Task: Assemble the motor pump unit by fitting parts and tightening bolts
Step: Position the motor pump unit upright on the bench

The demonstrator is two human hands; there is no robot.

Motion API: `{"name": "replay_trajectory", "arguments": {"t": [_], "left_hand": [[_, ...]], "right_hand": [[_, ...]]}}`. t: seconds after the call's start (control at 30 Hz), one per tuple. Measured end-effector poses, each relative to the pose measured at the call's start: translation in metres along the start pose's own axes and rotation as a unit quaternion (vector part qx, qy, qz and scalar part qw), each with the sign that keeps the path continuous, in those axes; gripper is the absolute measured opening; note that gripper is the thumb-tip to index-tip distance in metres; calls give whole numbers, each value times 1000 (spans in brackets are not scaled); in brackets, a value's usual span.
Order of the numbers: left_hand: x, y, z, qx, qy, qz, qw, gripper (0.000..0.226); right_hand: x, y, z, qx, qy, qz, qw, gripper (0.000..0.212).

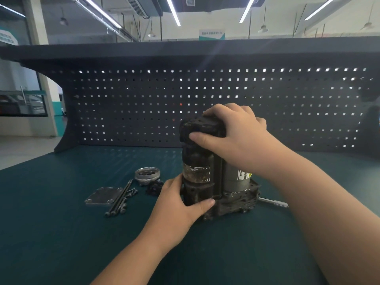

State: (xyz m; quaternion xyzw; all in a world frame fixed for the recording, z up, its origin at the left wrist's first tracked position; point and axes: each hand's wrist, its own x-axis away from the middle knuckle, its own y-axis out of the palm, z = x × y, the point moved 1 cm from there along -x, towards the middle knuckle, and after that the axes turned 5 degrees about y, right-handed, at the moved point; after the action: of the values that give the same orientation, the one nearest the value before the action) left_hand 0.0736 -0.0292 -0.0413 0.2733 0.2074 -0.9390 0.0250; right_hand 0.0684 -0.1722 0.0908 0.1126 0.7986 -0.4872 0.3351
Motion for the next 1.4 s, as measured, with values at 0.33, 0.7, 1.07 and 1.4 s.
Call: {"name": "replay_trajectory", "arguments": {"t": [0.33,0.7,1.07,1.4], "left_hand": [[5,-1,2,10,8,-42,999,56],[4,-7,6,60,-18,-44,997,43],[3,-20,8,92,-83,-4,992,64],[-47,-129,-42,-348,-265,72,896,14]], "right_hand": [[-2,-3,6,-52,31,-65,996,35],[-1,1,10,-71,-6,3,997,36],[-1,-3,20,-180,-1,37,983,55],[-2,-1,22,-175,-5,50,983,54]]}}
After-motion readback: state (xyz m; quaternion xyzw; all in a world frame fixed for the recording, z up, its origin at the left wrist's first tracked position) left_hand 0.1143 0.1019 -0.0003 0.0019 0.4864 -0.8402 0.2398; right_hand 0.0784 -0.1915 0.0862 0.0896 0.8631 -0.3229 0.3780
